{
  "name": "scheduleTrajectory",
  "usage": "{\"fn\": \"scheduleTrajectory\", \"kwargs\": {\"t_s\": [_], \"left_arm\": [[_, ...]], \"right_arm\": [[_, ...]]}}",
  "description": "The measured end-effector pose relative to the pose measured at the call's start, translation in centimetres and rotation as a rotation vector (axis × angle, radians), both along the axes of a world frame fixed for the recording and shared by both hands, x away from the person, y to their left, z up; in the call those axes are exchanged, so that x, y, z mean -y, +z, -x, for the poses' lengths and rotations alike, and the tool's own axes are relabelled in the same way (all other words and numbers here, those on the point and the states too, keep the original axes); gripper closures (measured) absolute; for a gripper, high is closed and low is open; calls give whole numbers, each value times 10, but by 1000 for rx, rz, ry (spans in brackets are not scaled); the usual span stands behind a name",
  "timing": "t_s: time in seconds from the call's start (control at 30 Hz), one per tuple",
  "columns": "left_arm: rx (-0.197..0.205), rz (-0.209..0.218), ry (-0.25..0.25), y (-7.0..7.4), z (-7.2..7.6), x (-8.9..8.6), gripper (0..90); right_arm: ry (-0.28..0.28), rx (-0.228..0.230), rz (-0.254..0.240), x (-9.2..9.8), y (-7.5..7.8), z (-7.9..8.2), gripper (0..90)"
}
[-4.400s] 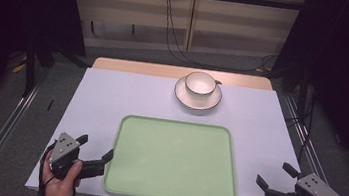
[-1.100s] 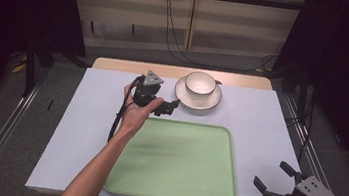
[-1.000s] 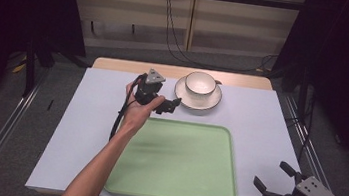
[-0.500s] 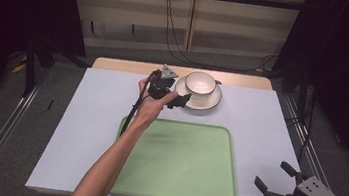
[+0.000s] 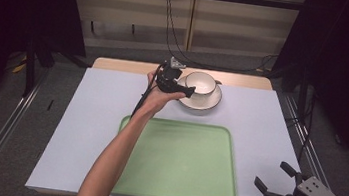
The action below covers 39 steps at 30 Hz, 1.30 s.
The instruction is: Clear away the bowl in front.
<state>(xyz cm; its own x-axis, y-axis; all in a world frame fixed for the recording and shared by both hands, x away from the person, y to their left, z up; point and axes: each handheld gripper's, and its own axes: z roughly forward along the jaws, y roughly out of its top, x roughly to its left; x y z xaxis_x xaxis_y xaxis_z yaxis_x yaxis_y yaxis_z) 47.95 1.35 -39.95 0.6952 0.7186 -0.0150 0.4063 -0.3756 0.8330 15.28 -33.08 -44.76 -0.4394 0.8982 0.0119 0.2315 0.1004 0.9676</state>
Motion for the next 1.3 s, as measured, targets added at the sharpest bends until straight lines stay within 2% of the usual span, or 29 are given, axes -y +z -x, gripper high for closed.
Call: {"fn": "scheduleTrajectory", "kwargs": {"t_s": [0.03,0.13,0.23,0.3,0.33,0.4,0.43,0.47,0.5,0.53,0.6,0.67,0.77,0.8,0.83,0.9,0.93,0.97,1.07,1.1,1.23,1.3], "left_arm": [[-7,-17,3,0,-4,2,105],[-28,-9,11,-3,-12,6,101],[-30,-33,20,-6,-20,10,115],[-58,-41,23,-8,-25,13,120],[-63,-68,37,-8,-27,14,127],[-50,-74,60,-9,-31,16,129],[-54,-61,75,-11,-33,18,129],[-70,-101,74,-13,-36,19,135],[-74,-104,75,-14,-37,20,147],[-82,-85,86,-17,-39,21,161],[-115,-95,94,-21,-46,21,189],[-127,-90,94,-22,-49,23,202],[-141,-104,104,-24,-53,27,247],[-151,-140,116,-25,-55,29,256],[-160,-145,119,-26,-56,30,280],[-180,-135,125,-29,-58,32,301],[-184,-156,131,-30,-59,34,303],[-187,-146,125,-31,-59,34,302],[-232,-133,107,-34,-60,34,336],[-237,-139,124,-35,-60,35,362],[-276,-157,105,-37,-61,34,420],[-285,-168,116,-39,-60,35,476]], "right_arm": [[-6,-3,1,0,0,0,18],[-7,-4,-1,0,0,0,18],[3,3,-3,0,0,0,18],[5,5,-4,-1,0,1,18],[6,4,-4,-1,0,1,18],[11,8,-4,-1,0,1,18],[11,8,-4,-1,0,1,18],[11,8,-4,-1,0,1,18],[13,6,-4,-1,0,1,18],[10,6,-4,-1,0,1,18],[7,7,-5,-1,0,2,18],[6,11,-3,-1,0,1,18],[12,11,-3,-1,0,1,18],[9,8,-4,-1,0,1,18],[13,7,-3,0,0,1,18],[15,12,0,0,0,1,18],[12,9,-8,0,1,2,18],[17,12,-7,0,0,1,18],[18,7,-5,1,0,1,18],[21,11,1,2,0,1,18],[22,6,-4,1,0,2,18],[22,11,2,0,0,1,18]]}}
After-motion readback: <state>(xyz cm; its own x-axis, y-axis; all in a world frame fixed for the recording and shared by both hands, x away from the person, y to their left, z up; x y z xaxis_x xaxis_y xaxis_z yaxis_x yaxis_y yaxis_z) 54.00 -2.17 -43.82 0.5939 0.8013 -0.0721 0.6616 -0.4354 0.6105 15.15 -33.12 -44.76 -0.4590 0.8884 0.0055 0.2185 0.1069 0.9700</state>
